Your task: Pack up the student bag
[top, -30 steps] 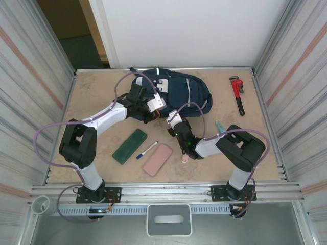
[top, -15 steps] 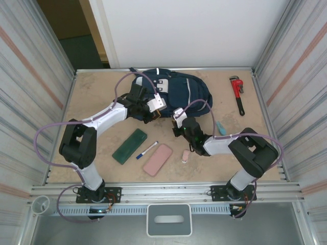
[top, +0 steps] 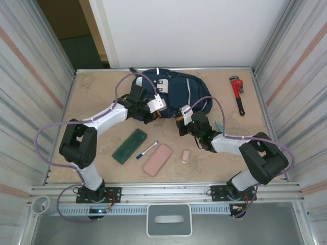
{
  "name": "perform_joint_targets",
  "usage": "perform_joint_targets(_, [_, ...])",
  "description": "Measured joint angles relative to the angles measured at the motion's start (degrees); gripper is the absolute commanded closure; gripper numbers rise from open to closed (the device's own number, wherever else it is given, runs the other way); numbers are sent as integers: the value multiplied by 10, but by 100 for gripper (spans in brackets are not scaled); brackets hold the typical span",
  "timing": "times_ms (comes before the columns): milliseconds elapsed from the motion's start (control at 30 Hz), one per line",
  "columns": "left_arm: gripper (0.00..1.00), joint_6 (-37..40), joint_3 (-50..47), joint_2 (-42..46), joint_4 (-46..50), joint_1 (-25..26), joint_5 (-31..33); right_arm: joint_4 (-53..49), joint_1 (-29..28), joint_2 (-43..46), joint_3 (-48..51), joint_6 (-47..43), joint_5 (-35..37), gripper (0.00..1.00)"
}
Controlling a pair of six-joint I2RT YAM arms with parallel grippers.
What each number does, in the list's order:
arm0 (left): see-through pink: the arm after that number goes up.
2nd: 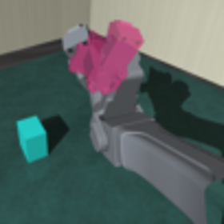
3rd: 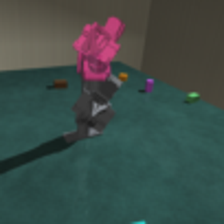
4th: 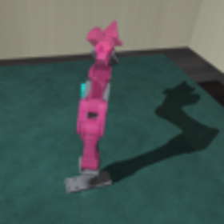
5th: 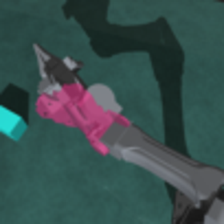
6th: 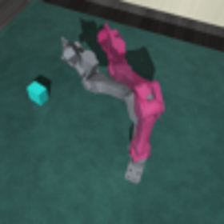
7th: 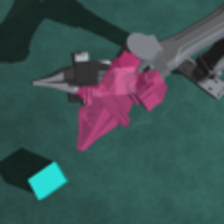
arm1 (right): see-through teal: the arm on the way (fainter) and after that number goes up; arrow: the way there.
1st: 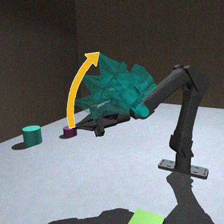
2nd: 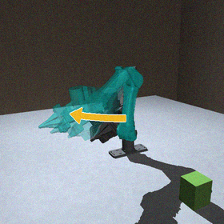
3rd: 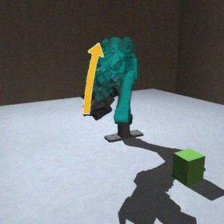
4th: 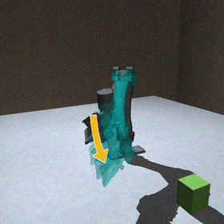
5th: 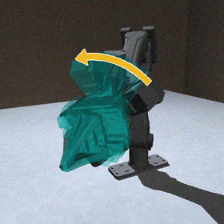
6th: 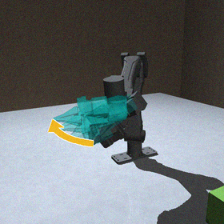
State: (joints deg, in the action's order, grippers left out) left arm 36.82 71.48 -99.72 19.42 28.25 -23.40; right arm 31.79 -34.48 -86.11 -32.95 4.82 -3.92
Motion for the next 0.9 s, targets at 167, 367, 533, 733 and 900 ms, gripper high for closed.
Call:
perform_joint_targets(167, [100,0,0,0,0,0,0,-25,13,0,-11,24,-34,100])
perform_joint_targets(367, [100,-2,-2,3,2,-1,-2,-58,26,0,-14,52,-22,69])
perform_joint_targets(533, [100,-12,-2,12,3,-3,-13,-107,-2,21,-12,32,45,59])
perform_joint_targets(733, [100,-28,1,14,17,-7,-26,-107,-57,59,-9,-11,140,45])
perform_joint_targets(900, [100,-38,4,14,25,-7,-32,-91,-102,51,-9,-28,238,42])
